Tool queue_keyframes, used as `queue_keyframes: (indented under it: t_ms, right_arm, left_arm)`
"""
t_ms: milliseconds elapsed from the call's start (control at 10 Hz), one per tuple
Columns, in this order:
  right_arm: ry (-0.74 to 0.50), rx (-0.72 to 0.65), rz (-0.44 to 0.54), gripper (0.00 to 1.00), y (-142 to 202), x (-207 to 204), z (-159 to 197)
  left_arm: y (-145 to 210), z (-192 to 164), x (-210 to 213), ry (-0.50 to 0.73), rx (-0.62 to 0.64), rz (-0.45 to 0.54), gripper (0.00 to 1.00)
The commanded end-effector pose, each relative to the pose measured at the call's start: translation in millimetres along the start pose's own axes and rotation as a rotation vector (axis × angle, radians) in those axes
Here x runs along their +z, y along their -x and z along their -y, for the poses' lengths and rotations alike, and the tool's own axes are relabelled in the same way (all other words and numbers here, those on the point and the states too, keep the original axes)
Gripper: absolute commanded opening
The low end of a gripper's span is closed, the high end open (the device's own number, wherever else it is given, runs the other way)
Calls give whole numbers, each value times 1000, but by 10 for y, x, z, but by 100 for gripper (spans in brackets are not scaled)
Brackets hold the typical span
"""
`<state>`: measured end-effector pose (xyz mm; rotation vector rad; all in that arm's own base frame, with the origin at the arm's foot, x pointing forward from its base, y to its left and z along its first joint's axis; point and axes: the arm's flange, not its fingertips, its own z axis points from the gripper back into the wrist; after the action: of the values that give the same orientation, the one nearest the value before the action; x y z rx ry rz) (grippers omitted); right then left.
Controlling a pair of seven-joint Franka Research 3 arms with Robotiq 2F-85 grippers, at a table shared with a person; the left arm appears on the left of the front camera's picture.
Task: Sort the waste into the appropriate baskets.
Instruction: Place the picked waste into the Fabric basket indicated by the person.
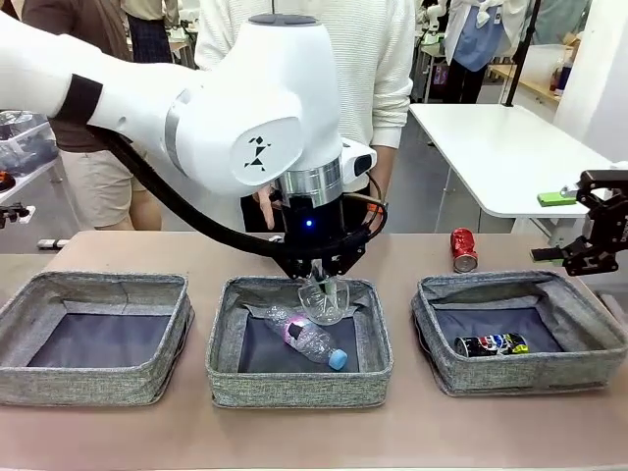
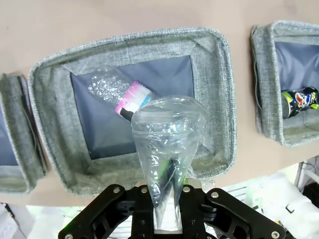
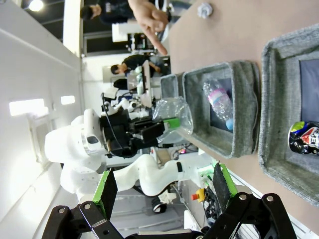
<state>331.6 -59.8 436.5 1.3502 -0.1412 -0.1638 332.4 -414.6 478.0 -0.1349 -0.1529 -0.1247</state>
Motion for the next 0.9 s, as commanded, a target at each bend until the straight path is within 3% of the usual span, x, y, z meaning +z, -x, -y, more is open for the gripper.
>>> queue_keyframes:
  t_ms: [0,200,800]
  right_arm:
    - [-13,2,4,100,3,5,-30]
    - [-13,2,4,100,3,5,-30]
    - [-13,2,4,100,3,5,-30]
  left_arm:
    - [-2,-3,34,-30,-2,33,62]
    - [-7,-13,32,-28,1,31,100]
    - [-30,-28,68,-13,4,39,100]
